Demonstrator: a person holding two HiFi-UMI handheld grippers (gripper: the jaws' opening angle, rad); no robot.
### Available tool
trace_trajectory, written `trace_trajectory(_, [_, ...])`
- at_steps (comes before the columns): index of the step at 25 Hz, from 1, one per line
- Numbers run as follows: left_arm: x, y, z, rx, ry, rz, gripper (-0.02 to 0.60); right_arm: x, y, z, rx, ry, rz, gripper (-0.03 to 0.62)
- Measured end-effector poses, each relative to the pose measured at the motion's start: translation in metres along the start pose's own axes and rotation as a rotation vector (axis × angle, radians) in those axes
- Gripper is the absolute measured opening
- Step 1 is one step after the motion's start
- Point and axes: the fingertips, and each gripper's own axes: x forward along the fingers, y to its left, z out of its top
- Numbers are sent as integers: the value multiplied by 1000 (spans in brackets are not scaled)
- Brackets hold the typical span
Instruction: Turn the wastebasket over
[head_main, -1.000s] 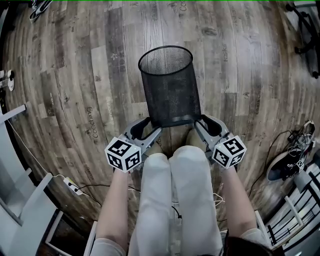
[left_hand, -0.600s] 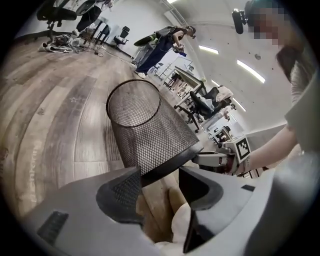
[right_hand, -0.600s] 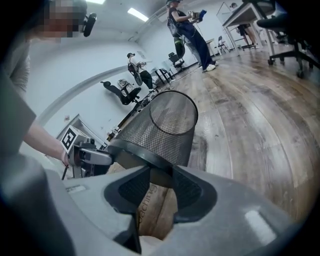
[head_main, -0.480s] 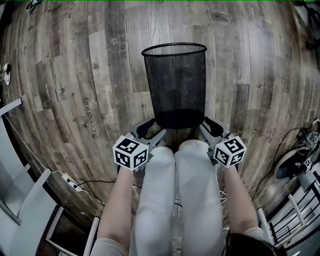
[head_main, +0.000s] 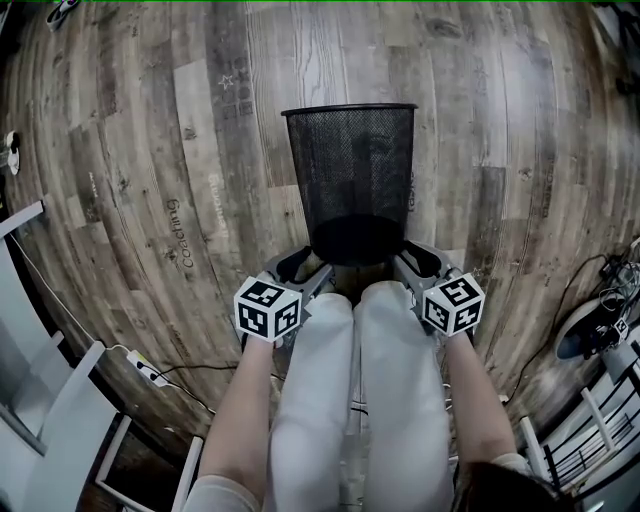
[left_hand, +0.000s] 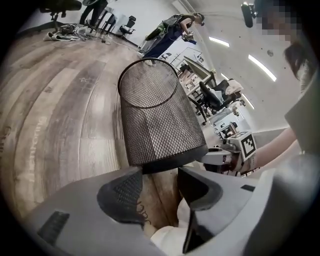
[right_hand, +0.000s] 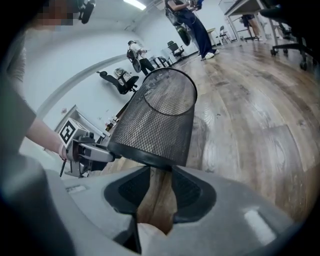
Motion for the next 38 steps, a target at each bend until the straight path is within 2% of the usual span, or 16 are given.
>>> trace_trajectory(5, [0,1,2,-7,-8,-17,216,1,0,2,-13,10,19,127])
trace_trajectory(9, [-13,-6,-3,-13,39,-37,216,-16,-4,13,-51,34,6,132])
trace_trajectory(11, [-27,-8,7,-13,21,-21,216,-31,-8,41,-77,-1,-12,135])
trace_trajectory(14, [-43,-12,46,-35,-81,-3,216,-45,-13,108,-137,-91,-14,152])
trace_trajectory(17, [-39,-23,84,-64,-141,5,216,-45,-14,174,-250,-135,5,163])
trace_trajectory(20, [-25,-40,110,-87,-172,5,216,-34,-9,223,-388,-125,31,186])
trace_trajectory(24, [-9,-59,130,-110,-224,-14,216,-10,-1,260,-611,-48,76,200])
trace_trajectory(28, [10,-65,135,-52,-164,-31,216,13,0,274,-784,54,126,206])
trace_trajectory(31, [14,-61,144,-7,-141,-31,216,22,0,278,-788,122,192,225])
trace_trajectory(38, [12,-50,150,12,-102,-46,216,31,1,266,-744,379,383,192])
